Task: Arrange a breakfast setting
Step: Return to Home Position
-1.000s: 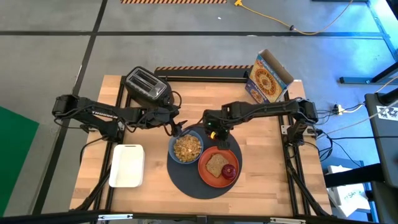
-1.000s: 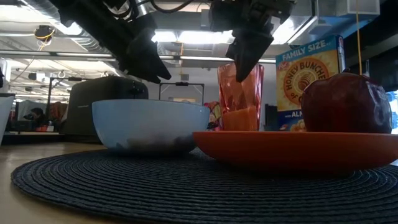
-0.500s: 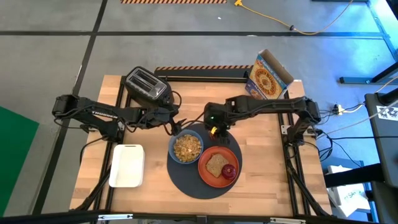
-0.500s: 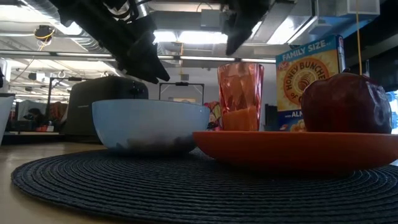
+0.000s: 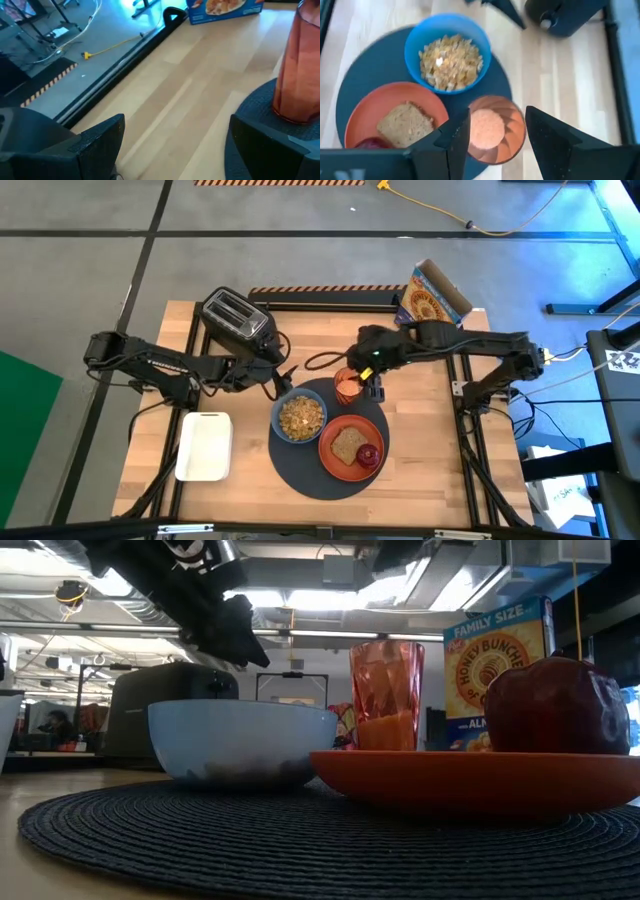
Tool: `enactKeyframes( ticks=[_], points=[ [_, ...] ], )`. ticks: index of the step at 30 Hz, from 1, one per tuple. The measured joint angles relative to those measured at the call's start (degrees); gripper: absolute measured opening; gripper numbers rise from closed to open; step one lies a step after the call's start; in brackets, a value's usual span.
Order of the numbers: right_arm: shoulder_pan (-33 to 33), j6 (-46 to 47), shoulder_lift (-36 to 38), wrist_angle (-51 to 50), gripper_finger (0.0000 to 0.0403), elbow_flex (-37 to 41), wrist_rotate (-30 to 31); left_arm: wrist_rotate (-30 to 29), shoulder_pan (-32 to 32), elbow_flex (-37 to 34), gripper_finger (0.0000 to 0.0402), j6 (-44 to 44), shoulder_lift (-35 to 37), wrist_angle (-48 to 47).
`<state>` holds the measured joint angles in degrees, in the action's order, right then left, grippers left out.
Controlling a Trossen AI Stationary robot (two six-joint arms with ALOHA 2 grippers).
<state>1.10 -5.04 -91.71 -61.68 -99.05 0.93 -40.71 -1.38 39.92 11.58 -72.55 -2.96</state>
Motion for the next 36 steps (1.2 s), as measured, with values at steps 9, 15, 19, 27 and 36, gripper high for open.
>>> enactKeyframes(
  ticks=[9,15,19,27,36],
  points=[
    [0.00,-1.62,10.90,16.37,0.0182,16.61,1.25,1.18,-0.91,0.00,0.0357,0.62,-0.26,0.20],
    [0.00,-1.24,20.62,31.92,0.0182,32.58,2.43,4.59,-1.34,0.00,0.0357,2.41,-0.28,2.55],
    [0.00,-1.25,28.65,42.64,0.0182,42.91,2.62,4.44,-3.02,-0.38,0.0357,-1.81,-0.31,10.31],
    [0.00,-1.68,40.35,69.48,0.0182,64.09,0.63,17.95,-6.23,-4.95,0.0357,-14.10,-0.31,36.34],
    [-0.02,-1.51,43.50,78.78,0.0182,71.65,2.21,24.12,-6.06,-5.26,0.0350,-16.21,3.05,36.90]
  ],
)
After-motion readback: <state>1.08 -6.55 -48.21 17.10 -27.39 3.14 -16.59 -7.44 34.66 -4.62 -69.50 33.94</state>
